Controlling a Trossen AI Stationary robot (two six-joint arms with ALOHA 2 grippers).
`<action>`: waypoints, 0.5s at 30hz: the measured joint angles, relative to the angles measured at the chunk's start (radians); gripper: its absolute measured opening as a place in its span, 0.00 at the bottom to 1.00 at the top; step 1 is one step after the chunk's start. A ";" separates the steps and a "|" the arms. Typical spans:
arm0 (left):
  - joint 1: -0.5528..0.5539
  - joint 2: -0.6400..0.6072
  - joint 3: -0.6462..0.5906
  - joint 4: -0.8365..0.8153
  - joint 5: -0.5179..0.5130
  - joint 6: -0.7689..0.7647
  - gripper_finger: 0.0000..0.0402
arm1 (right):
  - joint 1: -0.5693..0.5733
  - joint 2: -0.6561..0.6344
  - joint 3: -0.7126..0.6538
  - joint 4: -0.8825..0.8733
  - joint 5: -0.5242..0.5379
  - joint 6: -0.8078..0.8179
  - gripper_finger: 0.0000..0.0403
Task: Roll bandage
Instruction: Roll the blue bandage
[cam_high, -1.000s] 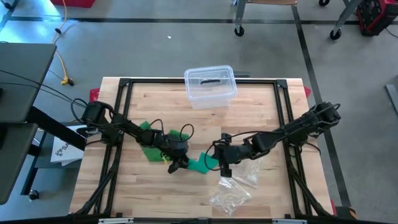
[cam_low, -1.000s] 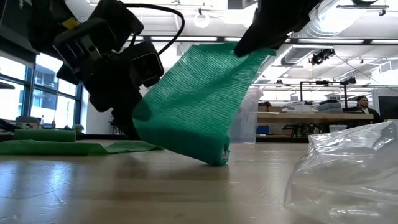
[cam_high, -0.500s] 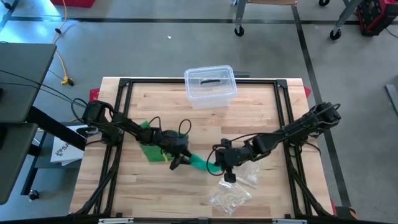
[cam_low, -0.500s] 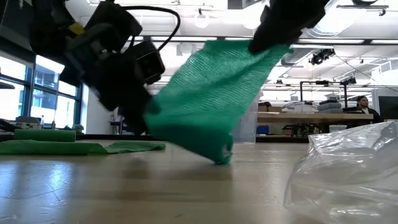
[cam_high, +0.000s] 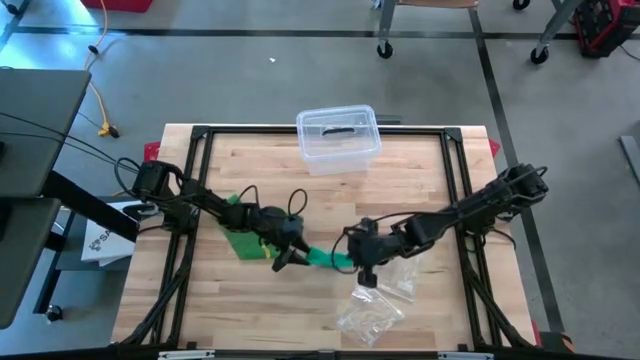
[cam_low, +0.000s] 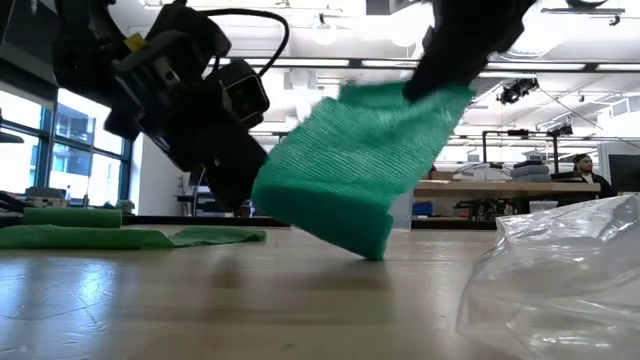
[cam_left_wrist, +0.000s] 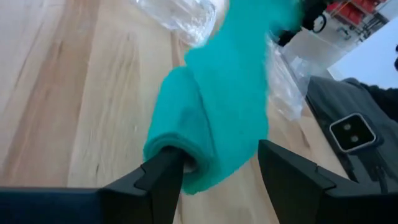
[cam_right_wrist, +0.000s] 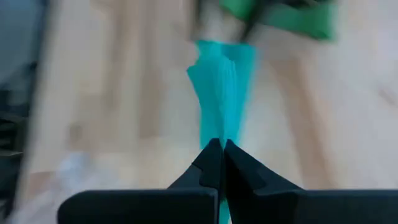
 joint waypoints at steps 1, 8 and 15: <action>-0.002 0.000 0.000 -0.003 0.000 0.000 0.50 | -0.005 0.000 0.000 -0.031 0.019 0.023 0.00; -0.006 0.000 0.000 0.001 -0.039 0.029 0.50 | -0.033 0.000 0.000 -0.033 0.051 0.026 0.00; -0.047 0.000 0.000 -0.001 -0.083 0.047 0.50 | -0.097 0.000 0.000 0.011 0.107 -0.040 0.00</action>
